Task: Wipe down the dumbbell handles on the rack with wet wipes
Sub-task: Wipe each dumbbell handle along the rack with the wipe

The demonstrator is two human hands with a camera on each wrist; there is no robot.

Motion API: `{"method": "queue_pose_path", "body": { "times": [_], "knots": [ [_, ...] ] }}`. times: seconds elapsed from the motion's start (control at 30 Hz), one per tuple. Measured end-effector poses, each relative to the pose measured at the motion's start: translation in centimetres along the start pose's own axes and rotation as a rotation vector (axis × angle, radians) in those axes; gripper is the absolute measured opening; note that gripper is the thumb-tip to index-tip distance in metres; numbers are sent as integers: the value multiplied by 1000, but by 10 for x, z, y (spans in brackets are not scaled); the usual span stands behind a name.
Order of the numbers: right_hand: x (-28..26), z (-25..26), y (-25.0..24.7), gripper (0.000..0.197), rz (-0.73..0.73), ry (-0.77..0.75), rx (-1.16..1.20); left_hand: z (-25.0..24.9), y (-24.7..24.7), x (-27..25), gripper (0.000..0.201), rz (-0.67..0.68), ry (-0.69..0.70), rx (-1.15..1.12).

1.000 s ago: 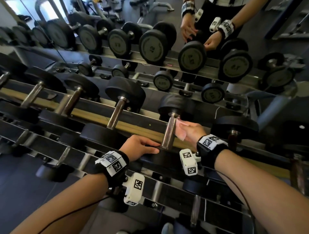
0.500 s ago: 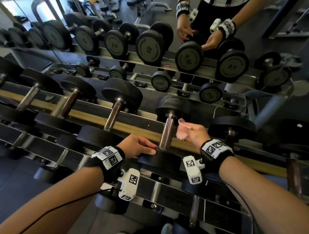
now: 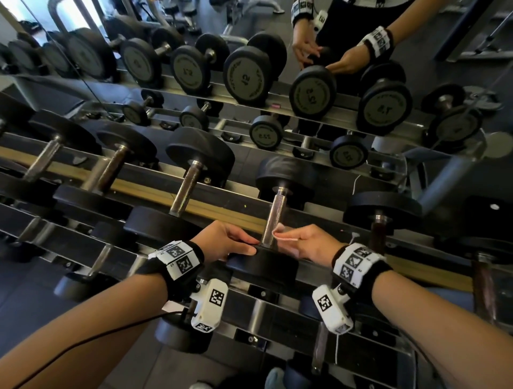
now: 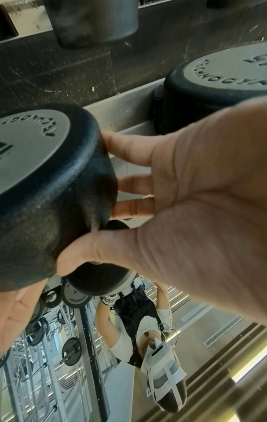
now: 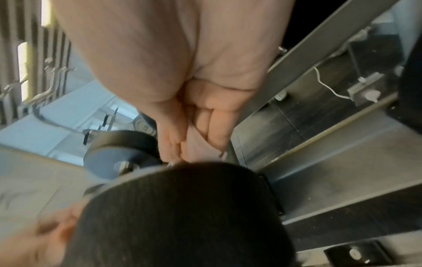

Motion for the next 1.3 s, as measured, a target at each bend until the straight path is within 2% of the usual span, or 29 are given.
{"method": "queue_pose_path", "body": {
  "times": [0.03,0.1,0.2,0.37,0.43,0.5,0.57,0.6,0.67,0.7,0.8,0.83,0.9,1.0,1.07,1.13,1.2,1.3],
  "knots": [
    [0,5,-6,14,-9,1,79,0,0,0,18,1,-1,-9],
    [2,21,-30,26,-143,-67,153,0,0,-1,17,3,-4,-13],
    [5,44,-48,29,-316,-191,48,1,-1,-1,15,-12,-3,15],
    [8,47,-13,27,-284,-298,-159,2,0,-1,16,-31,-6,0],
    [2,32,-8,26,-279,-272,-174,3,-1,-1,15,-37,-11,5],
    [-10,22,-1,30,-256,-304,-402,4,-1,-2,15,-41,-15,1],
    [-19,16,12,38,-170,-348,-610,4,-1,-2,15,-42,-12,-14],
    [-19,11,15,38,-103,-322,-584,3,-1,-2,15,-43,-8,-16],
    [-15,7,16,29,13,-209,-335,3,-1,-2,16,-49,-1,-16],
    [-12,10,8,24,-3,-160,-196,3,0,-2,16,-53,3,-24],
    [-8,33,-29,14,-202,-178,115,4,1,-3,17,-55,12,-55],
    [-8,43,-43,16,-308,-216,98,4,1,-4,17,-56,14,-53],
    [-7,56,-49,21,-435,-255,-43,4,1,-5,16,-59,17,-51],
    [0,64,-17,25,-374,-291,-196,5,1,-6,16,-62,6,-55],
    [-3,67,2,35,-352,-360,-500,5,0,-5,15,-63,4,-52],
    [-8,60,4,44,-379,-358,-756,5,0,-4,14,-68,3,-36],
    [-16,47,11,48,-310,-342,-883,6,-1,-3,15,-72,0,-24],
    [-27,32,26,48,-118,-360,-1003,6,1,-3,18,-65,-2,-42]
  ]
}}
Point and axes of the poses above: each hand's wrist, its own x-axis towards the middle knuckle, its own y-axis out of the palm, z = x × y, the point moved 8 cm from there along x, towards the middle knuckle, and after that the axes turned 7 degrees about y, right-handed, at the moved point
